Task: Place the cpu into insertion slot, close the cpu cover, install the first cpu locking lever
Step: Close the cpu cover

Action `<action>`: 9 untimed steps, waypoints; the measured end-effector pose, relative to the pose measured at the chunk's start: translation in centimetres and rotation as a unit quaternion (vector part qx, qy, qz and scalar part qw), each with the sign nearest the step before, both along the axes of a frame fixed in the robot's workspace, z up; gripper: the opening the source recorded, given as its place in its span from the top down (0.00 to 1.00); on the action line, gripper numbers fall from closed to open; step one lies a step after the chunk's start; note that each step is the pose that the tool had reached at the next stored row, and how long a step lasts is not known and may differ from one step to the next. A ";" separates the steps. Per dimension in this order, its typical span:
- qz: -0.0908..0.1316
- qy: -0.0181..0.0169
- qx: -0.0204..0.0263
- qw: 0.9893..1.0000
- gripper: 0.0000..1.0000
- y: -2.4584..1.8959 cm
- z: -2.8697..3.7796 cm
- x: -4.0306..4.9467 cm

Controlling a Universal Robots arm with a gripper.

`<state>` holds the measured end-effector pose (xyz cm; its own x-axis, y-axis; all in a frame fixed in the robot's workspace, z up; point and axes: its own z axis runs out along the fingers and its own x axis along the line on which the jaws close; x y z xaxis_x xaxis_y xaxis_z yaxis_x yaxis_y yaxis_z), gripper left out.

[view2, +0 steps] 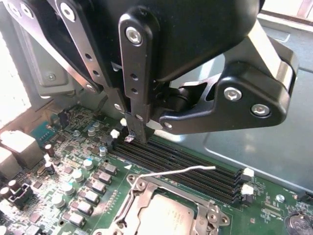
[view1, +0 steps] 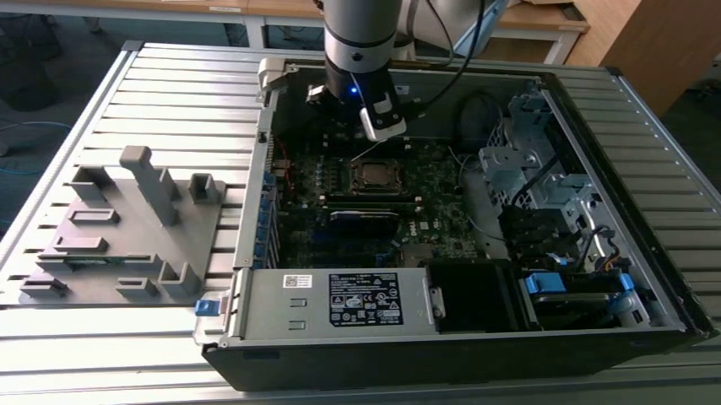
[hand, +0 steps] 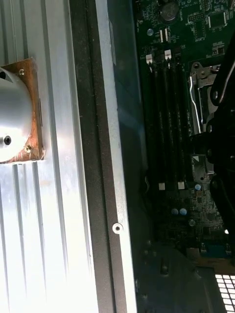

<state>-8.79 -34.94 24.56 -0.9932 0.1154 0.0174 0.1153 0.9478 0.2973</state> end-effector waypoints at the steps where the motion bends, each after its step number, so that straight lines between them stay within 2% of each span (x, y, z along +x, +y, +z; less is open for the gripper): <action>1: 0.000 0.000 0.000 1.000 0.90 0.00 0.00 0.00; 3: 0.000 0.000 0.000 1.000 0.90 0.01 -0.04 0.03; 7: 0.000 0.000 -0.006 1.000 0.90 0.00 -0.18 0.11; 9: 0.000 0.000 -0.006 1.000 0.90 0.00 -0.19 0.11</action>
